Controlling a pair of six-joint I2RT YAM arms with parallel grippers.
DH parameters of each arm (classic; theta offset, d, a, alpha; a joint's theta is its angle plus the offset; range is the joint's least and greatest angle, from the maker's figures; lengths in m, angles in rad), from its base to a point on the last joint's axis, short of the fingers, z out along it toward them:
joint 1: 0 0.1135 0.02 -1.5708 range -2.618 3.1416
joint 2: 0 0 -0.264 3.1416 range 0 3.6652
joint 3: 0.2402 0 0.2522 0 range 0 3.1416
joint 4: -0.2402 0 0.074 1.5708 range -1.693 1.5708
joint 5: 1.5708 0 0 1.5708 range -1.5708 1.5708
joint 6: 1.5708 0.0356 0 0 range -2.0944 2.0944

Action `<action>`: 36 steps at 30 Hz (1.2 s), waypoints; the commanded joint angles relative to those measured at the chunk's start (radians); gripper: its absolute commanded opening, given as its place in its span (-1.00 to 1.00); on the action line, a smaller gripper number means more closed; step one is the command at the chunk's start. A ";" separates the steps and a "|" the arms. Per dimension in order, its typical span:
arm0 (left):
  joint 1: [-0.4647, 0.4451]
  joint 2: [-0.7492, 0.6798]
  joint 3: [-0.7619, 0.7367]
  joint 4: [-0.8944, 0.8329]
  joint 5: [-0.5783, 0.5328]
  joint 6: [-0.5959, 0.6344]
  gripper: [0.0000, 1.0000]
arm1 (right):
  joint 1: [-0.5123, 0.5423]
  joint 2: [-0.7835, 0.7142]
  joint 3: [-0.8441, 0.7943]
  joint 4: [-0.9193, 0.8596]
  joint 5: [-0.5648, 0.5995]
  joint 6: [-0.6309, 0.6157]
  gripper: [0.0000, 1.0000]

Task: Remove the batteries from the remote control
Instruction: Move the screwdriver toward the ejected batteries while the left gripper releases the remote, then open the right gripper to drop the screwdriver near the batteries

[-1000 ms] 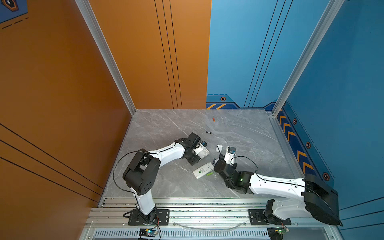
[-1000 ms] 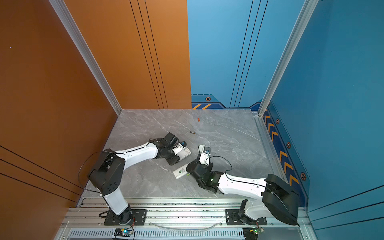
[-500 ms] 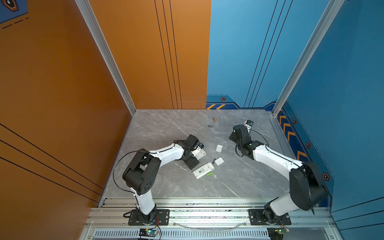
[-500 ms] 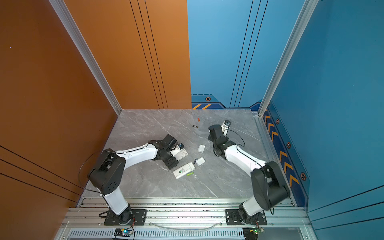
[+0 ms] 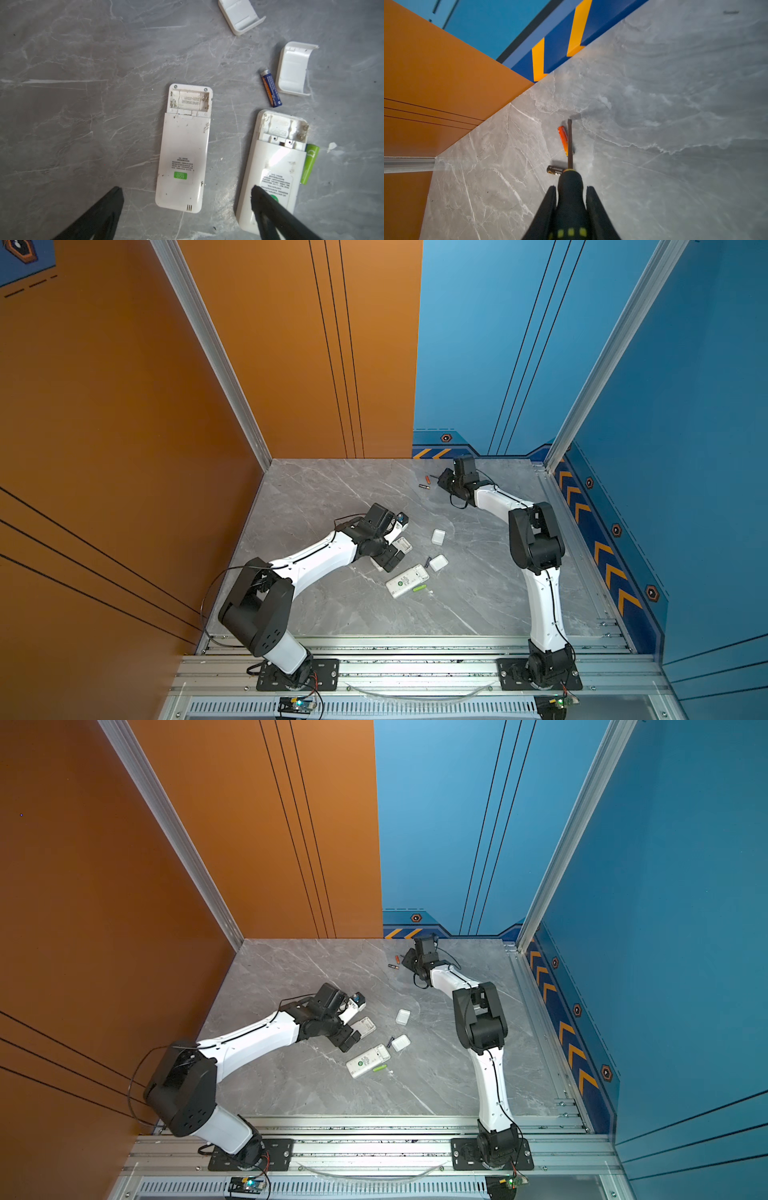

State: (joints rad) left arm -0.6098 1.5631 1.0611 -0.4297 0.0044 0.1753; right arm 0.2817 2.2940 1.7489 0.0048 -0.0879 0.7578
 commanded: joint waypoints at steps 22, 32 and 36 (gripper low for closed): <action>0.061 -0.157 -0.024 0.013 -0.062 -0.095 0.96 | -0.010 -0.091 -0.153 0.085 0.016 0.034 -1.00; 0.225 -0.349 -0.135 0.152 0.036 -0.295 0.96 | -0.010 -0.344 -0.460 0.276 0.056 0.066 -1.00; 0.271 -0.385 -0.164 0.159 0.064 -0.322 0.96 | 0.003 -0.416 -0.599 0.337 0.030 0.130 -1.00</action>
State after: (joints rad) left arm -0.3611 1.1995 0.9226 -0.2985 0.0154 -0.0940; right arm 0.2726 1.9209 1.2190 0.2569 -0.0486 0.8272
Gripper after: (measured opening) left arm 0.979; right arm 0.254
